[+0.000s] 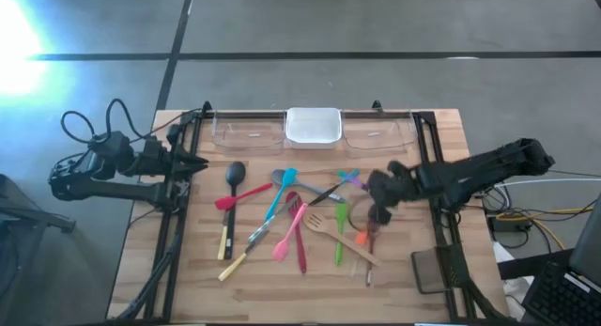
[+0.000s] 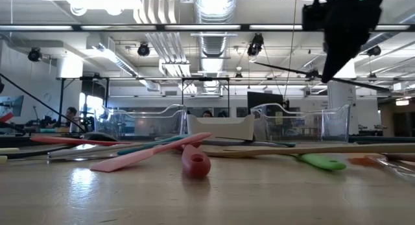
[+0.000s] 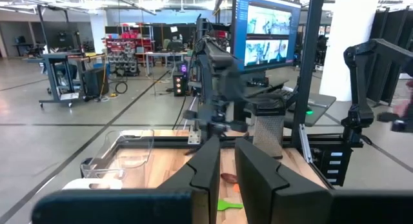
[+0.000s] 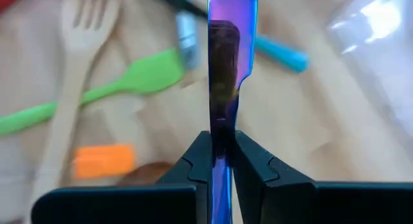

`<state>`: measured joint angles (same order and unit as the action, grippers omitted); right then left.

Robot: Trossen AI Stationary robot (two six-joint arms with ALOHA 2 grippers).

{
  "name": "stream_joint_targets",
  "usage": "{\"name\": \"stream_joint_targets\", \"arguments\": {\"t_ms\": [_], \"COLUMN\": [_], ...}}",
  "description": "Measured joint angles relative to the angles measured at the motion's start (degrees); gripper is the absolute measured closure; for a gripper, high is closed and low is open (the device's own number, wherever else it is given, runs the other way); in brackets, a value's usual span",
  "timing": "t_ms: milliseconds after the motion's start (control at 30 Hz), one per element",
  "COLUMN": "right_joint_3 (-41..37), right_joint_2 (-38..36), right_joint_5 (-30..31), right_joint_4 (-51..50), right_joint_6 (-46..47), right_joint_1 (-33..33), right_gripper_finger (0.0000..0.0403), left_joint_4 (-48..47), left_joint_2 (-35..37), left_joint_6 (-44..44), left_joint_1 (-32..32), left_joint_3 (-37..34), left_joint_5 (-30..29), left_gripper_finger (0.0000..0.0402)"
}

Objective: Pick & Place Kitchen Items
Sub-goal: Put the purple table knife into the right transparent bin

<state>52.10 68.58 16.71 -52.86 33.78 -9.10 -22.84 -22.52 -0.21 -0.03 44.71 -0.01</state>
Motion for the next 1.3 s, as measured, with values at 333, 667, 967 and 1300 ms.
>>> {"name": "stream_joint_targets", "arguments": {"t_ms": [333, 667, 967, 1300], "right_joint_3": [10.82, 17.19, 18.38, 22.20], "right_joint_2": [-0.07, 1.53, 14.99, 27.61], "right_joint_5": [-0.02, -1.93, -3.31, -1.43], "right_joint_4": [-5.83, -8.29, -9.37, -11.83], "right_joint_6": [-24.20, -39.32, -47.92, -54.09], "right_joint_1": [23.99, 42.66, 50.55, 51.53], "right_gripper_finger": [0.0378, 0.0378, 0.0378, 0.0378], "left_joint_4": [-0.01, -0.01, -0.01, -0.04], "left_joint_2": [0.00, -0.02, 0.00, -0.01], "left_joint_6": [0.00, 0.00, 0.00, 0.00], "left_joint_1": [0.00, 0.00, 0.00, 0.01], "left_joint_3": [0.00, 0.00, 0.00, 0.00], "left_joint_5": [0.00, 0.02, 0.00, 0.00], "left_gripper_finger": [0.0346, 0.0346, 0.0346, 0.0346]}}
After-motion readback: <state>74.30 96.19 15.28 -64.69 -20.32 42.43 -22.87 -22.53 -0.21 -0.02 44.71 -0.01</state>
